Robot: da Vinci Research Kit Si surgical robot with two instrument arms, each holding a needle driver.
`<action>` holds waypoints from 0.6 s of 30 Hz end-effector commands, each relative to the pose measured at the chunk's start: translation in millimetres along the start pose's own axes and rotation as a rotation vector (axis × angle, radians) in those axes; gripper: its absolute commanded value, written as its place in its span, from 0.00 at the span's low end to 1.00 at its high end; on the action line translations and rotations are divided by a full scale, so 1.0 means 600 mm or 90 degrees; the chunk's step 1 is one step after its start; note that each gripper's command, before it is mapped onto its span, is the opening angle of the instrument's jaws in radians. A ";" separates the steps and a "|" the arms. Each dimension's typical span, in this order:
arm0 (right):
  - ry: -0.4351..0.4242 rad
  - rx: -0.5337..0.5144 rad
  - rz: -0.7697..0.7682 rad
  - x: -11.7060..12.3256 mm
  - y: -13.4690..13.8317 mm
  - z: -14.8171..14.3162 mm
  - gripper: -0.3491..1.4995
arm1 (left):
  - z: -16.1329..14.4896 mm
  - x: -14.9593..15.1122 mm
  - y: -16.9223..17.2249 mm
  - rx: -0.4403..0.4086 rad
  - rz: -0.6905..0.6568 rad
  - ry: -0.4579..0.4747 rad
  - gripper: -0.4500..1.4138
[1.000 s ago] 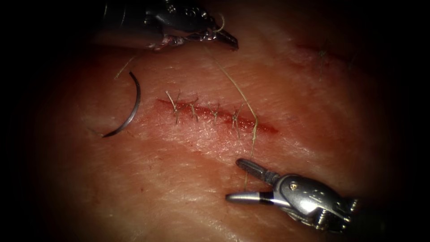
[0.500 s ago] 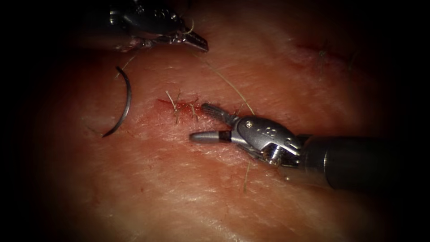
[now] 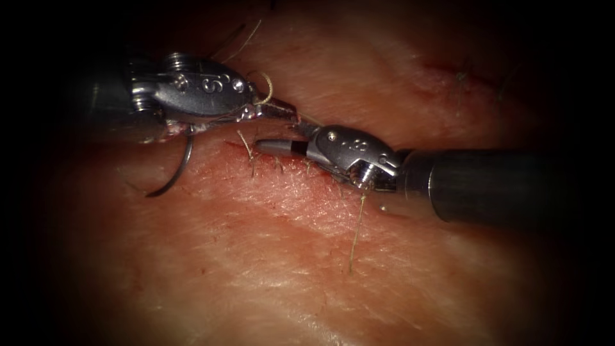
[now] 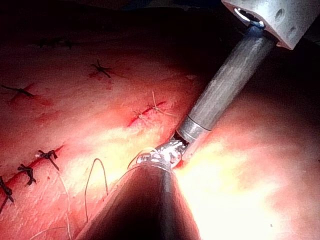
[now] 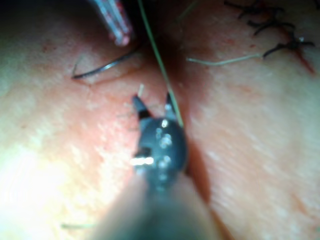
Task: Wound Closure
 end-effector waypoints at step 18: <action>0.111 -0.068 0.030 0.0039 0.0046 -0.0072 0.25 | 0.0092 -0.0063 0.0073 -0.017 0.021 0.038 0.00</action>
